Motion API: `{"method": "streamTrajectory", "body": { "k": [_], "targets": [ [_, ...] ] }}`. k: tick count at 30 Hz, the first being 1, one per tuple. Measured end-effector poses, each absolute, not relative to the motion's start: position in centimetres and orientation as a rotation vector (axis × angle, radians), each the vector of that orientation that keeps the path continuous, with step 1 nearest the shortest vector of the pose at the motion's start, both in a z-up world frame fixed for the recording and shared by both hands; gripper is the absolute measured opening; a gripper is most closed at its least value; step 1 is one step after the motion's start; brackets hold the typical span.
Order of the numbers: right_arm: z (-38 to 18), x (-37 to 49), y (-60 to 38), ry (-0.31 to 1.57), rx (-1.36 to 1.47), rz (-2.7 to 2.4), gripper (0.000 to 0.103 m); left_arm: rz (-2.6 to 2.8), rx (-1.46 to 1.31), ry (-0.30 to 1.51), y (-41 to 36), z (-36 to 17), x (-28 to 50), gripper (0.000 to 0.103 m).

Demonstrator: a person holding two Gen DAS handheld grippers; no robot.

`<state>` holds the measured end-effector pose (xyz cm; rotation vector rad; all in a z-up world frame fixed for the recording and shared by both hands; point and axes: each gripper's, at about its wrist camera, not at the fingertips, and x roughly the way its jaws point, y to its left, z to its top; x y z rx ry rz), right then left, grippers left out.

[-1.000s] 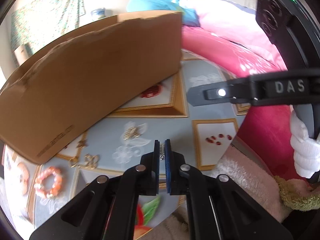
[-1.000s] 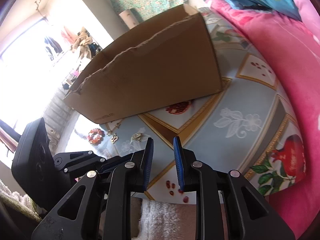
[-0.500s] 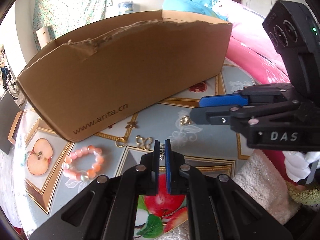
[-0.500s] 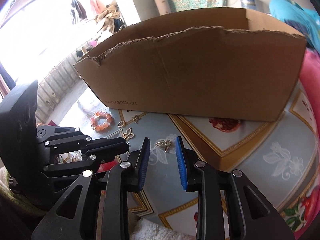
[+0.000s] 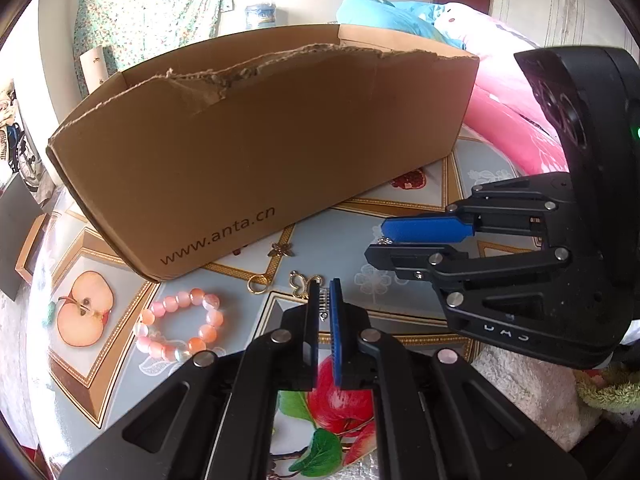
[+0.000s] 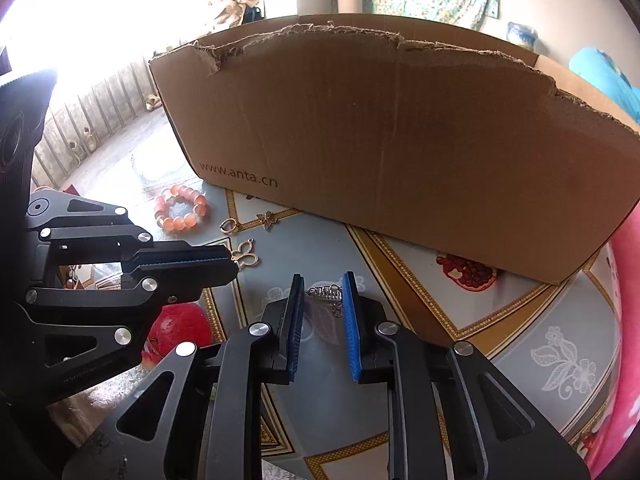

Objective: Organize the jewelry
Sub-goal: 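Grasp the silver pendant with the right tool while the left tool holds the gold charm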

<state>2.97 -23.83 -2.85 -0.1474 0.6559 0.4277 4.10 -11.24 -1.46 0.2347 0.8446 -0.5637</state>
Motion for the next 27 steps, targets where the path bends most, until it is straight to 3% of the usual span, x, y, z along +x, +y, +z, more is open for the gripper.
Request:
{"method": "streamTrajectory", "body": {
  "k": [3,5,27],
  "targets": [
    [-2.7,2.6,-24.0,0.652,-0.143,0.422,0.015,-0.564,0.235,0.837,-11.0,-1.2,3.9,0.004],
    [-2.7,2.4,-24.4,0.65,-0.134,0.424,0.004,-0.564,0.233,0.831,-11.0,-1.0,3.8,0.004],
    [1.1,-1.1,-28.8,0.534,-0.003,0.391,0.0,-0.57,0.224,0.765,-9.3,1.3,2.0,0.004]
  ]
}}
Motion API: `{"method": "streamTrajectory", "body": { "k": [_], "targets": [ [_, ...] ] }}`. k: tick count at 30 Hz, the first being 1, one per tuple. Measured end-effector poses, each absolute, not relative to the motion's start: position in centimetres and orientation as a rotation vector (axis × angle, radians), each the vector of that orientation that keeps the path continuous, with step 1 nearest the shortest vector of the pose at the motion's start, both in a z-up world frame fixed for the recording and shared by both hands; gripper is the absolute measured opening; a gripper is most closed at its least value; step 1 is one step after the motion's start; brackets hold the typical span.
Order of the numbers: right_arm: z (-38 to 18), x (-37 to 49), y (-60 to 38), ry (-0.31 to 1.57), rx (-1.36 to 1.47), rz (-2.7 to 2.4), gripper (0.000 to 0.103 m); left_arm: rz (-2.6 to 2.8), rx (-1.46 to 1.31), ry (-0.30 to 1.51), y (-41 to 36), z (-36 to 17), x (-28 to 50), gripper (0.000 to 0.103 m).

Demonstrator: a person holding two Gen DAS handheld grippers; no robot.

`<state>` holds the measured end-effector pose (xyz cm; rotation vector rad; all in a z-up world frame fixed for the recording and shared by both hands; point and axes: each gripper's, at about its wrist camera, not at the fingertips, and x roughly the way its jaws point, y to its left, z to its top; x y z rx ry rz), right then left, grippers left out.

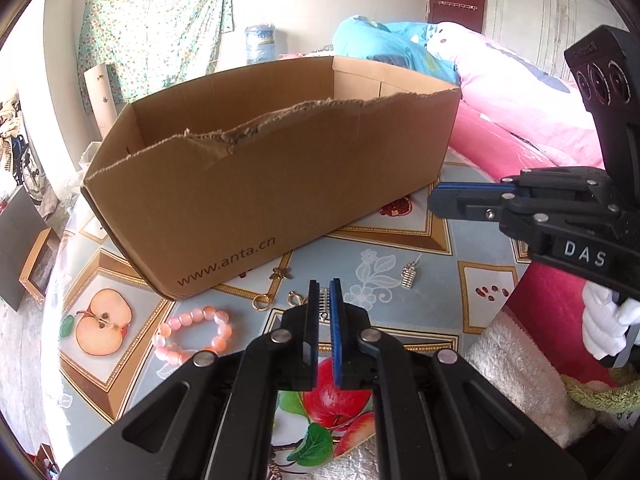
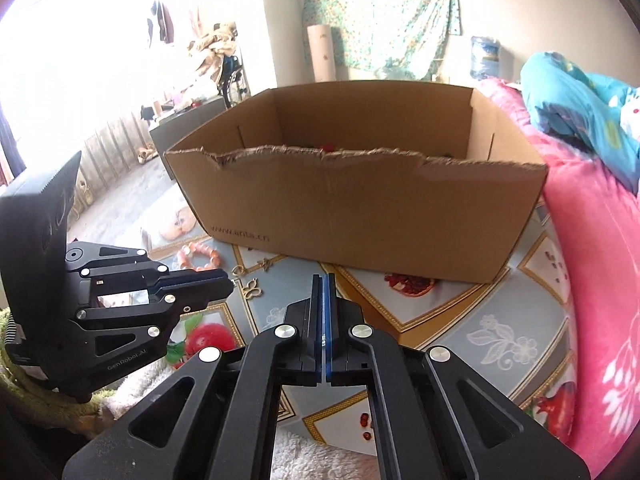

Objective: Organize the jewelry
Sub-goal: 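Grasp the silver pendant with the right tool while the left tool holds the gold charm, then carry both items into the box and open both tools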

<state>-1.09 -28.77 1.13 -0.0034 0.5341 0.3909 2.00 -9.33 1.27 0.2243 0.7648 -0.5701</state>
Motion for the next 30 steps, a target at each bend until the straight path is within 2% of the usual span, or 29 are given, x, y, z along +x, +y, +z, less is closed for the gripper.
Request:
{"method": "streamTrajectory", "body": {
  "k": [2,4,6,9,16,21,30],
  "targets": [
    [1.1,-0.8,-28.6,0.546,-0.002,0.407,0.001,-0.571,0.224,0.766,-9.5,1.2,2.1,0.004],
    [0.5,-0.4,-28.2,0.588,-0.009,0.413,0.009,-0.573,0.227,0.77,-9.5,1.1,2.2,0.004],
    [-0.2,0.0,-27.8,0.623,-0.004,0.409,0.026,-0.575,0.228,0.776,-9.6,1.0,2.2,0.004],
    [-1.7,0.6,-27.1,0.676,0.002,0.398,0.03,-0.577,0.225,0.789,-9.7,0.7,2.5,0.004],
    [-3.6,1.5,-25.7,0.686,-0.037,0.341,0.027,-0.583,0.226,0.799,-10.1,0.3,2.9,0.005],
    [-3.7,1.5,-24.9,0.669,-0.089,0.319,0.001,-0.582,0.222,0.803,-10.3,0.1,3.2,0.004],
    [-3.2,1.0,-26.0,0.649,-0.056,0.319,0.0,-0.579,0.219,0.785,-10.1,0.5,2.7,0.004]
  ]
}}
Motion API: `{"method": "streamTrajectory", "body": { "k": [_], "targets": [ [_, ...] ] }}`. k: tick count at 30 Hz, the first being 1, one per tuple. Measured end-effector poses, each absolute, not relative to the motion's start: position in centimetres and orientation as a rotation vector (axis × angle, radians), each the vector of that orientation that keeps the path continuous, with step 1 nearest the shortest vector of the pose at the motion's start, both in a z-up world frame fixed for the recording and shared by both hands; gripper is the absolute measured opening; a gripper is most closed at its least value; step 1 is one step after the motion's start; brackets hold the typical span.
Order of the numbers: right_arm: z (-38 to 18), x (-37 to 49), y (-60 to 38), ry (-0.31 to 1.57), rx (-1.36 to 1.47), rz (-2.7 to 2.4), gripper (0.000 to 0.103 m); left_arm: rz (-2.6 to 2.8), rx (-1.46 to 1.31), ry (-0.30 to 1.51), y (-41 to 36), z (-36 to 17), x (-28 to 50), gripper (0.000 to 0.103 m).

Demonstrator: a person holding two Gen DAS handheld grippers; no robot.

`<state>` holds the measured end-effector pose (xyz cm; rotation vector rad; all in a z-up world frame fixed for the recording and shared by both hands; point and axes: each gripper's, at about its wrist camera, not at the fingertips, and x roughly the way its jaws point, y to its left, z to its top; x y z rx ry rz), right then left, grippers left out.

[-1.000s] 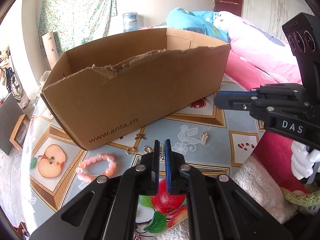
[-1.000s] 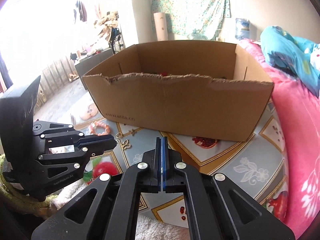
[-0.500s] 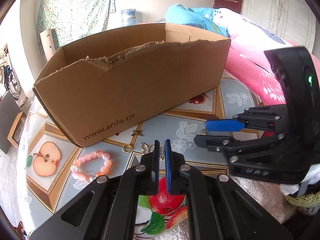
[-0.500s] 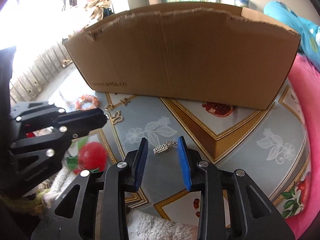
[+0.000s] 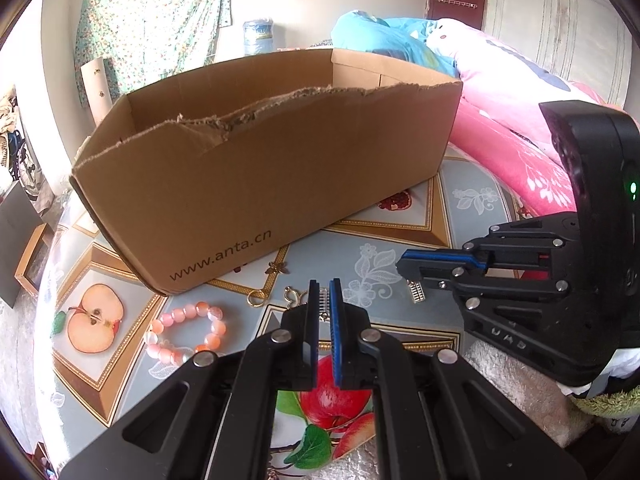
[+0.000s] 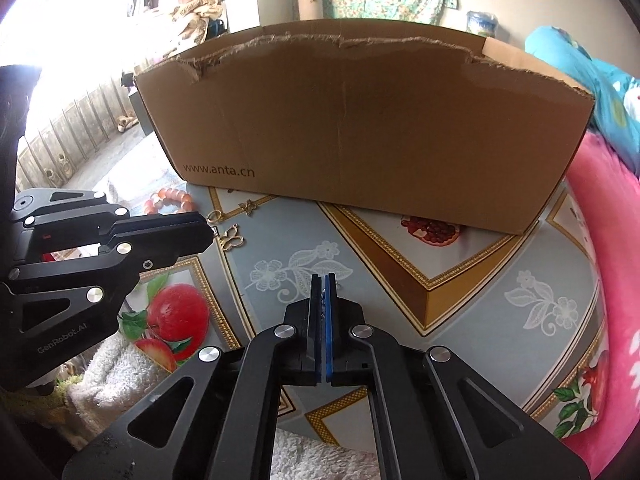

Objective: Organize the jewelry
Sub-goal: 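Carry both items into the box and open both tools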

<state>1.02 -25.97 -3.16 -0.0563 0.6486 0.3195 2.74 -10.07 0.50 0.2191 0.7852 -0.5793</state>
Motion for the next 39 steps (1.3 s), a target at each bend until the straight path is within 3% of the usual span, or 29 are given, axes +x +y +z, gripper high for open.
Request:
{"method": "streamTrajectory", "body": {
  "k": [9,23,36,39],
  "targets": [
    [0.9,-0.9,-29.3,0.539,0.026,0.323,0.0,-0.591,0.199,0.724,-9.4,3.1,2.1,0.004],
    [10.8,0.8,-31.3,0.28,0.079,0.428,0.0,-0.69,0.103,0.536,-8.8,12.6,5.5,0.004],
    [9.0,14.1,-31.3,0.545,0.123,0.506,0.0,-0.627,0.095,0.802,-11.6,9.0,17.7,0.005],
    [8.5,15.3,-31.3,0.604,0.137,0.496,0.006,-0.6,0.101,0.827,-11.9,8.4,18.7,0.005]
  ]
}}
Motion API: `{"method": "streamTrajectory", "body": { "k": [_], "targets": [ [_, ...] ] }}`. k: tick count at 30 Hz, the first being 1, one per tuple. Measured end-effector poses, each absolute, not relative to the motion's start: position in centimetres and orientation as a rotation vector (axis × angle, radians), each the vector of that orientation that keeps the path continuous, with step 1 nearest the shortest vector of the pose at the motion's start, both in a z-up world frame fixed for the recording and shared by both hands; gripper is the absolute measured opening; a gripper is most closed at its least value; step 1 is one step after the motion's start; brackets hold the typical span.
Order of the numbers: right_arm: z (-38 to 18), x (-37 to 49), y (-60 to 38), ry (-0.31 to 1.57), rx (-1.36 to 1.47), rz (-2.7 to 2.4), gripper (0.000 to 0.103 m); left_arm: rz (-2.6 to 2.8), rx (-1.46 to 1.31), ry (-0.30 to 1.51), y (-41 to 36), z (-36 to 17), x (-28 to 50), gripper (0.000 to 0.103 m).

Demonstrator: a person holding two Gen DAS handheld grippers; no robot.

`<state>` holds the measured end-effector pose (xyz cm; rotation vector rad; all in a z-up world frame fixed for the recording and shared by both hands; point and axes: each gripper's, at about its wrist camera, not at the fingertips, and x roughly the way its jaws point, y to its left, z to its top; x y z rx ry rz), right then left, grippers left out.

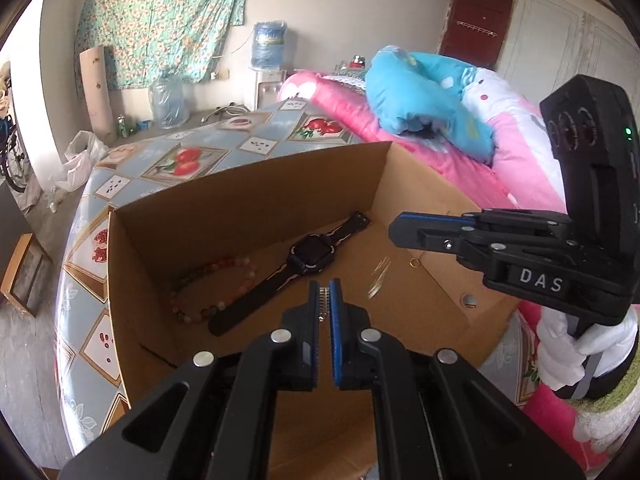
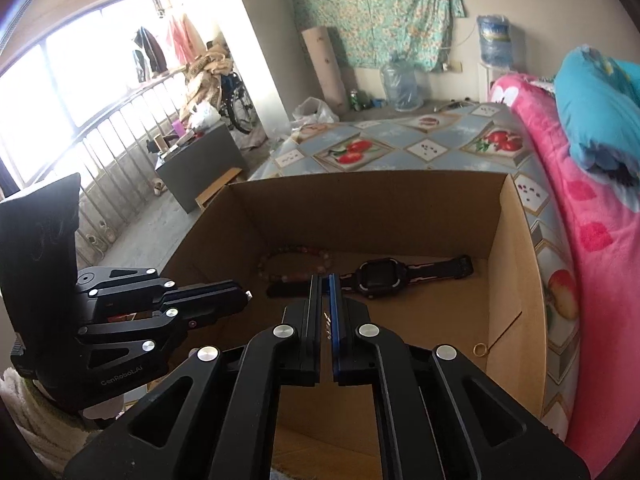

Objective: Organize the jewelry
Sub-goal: 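Carry both items into the box and open both tools, then withdraw both tools from the box back over the table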

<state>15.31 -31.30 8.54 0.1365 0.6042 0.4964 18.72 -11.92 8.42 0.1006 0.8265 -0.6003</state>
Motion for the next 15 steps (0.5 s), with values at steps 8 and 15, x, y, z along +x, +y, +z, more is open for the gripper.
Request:
{"method": "streamTrajectory", "body": {
  "k": [8,15],
  "targets": [
    [9.2,14.7,-32.8,0.592,0.188,0.471,0.015,-0.564,0.119,0.793,-11.9,8.4,18.5,0.019],
    [11.3,10.7,-34.7,0.466,0.207,0.507,0.017,-0.554,0.049,0.695,-9.2,10.7,16.0,0.019]
  ]
}}
